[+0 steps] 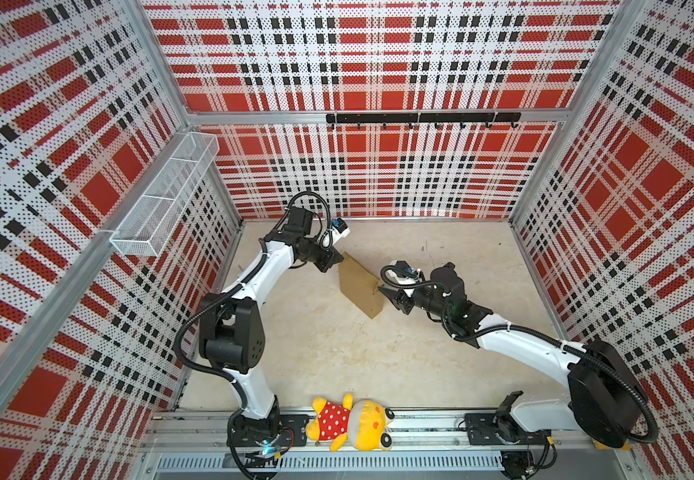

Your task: Fold the paper box

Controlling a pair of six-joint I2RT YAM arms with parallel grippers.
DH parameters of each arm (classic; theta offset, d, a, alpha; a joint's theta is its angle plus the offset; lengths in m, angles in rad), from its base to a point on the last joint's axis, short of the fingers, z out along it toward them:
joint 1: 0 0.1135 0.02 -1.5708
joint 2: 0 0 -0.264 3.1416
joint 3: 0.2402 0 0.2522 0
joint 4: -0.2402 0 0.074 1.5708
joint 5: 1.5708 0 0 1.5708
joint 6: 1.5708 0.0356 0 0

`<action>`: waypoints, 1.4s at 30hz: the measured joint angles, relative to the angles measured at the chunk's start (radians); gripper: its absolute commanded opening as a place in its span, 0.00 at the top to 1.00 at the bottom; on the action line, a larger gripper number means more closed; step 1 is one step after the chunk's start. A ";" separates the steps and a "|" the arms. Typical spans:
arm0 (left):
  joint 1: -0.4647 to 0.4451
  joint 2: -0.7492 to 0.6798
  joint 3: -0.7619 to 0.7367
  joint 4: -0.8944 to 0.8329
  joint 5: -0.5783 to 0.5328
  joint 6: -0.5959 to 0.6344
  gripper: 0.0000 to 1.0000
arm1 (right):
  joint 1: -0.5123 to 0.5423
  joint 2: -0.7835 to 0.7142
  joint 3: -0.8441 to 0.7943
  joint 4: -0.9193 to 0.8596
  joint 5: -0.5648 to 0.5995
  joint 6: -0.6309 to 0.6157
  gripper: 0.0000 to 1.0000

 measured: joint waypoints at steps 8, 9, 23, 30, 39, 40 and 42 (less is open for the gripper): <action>0.000 0.000 -0.007 0.000 -0.001 0.000 1.00 | 0.000 0.083 0.118 -0.022 0.037 0.068 0.53; 0.000 0.000 -0.007 0.000 -0.001 -0.001 1.00 | 0.000 0.097 0.128 -0.023 0.036 0.069 0.55; -0.001 -0.005 -0.015 0.000 -0.002 -0.003 1.00 | 0.000 0.161 0.150 -0.059 0.008 0.080 0.74; -0.002 -0.010 -0.021 0.000 -0.002 -0.011 1.00 | 0.000 0.163 0.150 -0.062 -0.009 0.076 0.78; -0.003 -0.030 -0.045 0.001 -0.003 -0.024 0.96 | 0.000 0.180 0.150 -0.062 -0.021 0.066 0.81; -0.003 -0.034 -0.048 0.000 -0.003 -0.026 0.95 | 0.000 0.181 0.150 -0.062 -0.021 0.065 0.80; -0.003 -0.041 -0.054 -0.003 -0.005 -0.032 0.92 | 0.000 0.184 0.150 -0.061 -0.022 0.063 0.80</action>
